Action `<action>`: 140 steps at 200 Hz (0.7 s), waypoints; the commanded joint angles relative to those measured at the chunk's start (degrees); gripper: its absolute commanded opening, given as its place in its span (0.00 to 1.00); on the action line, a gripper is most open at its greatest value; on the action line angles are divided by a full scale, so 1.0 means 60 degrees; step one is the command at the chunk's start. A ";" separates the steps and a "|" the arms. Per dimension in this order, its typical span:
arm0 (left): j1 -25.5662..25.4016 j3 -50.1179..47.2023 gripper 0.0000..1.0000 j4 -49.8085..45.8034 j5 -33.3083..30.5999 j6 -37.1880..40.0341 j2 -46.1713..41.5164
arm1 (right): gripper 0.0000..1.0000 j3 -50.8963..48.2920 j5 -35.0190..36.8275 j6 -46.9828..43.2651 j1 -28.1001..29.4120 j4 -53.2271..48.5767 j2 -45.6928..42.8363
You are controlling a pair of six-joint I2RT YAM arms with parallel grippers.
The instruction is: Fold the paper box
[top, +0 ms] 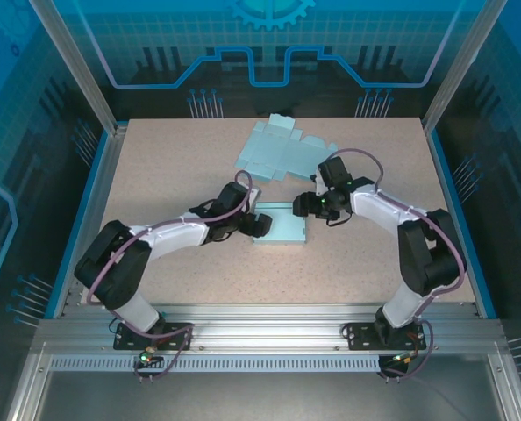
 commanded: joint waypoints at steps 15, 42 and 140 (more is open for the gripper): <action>0.0301 0.0727 0.89 -0.0858 0.0225 -0.0810 0.0632 | 0.63 0.0418 -0.0263 -0.0214 -0.0214 0.0060 0.0618; 0.0361 0.0970 0.87 -0.1035 0.0232 -0.0937 0.0965 | 0.55 0.0492 -0.0232 -0.0223 -0.0262 0.0076 0.1043; 0.0411 0.1080 0.77 -0.1045 0.0696 -0.1496 0.1265 | 0.49 0.0525 -0.0597 -0.0079 -0.0293 0.0148 0.1760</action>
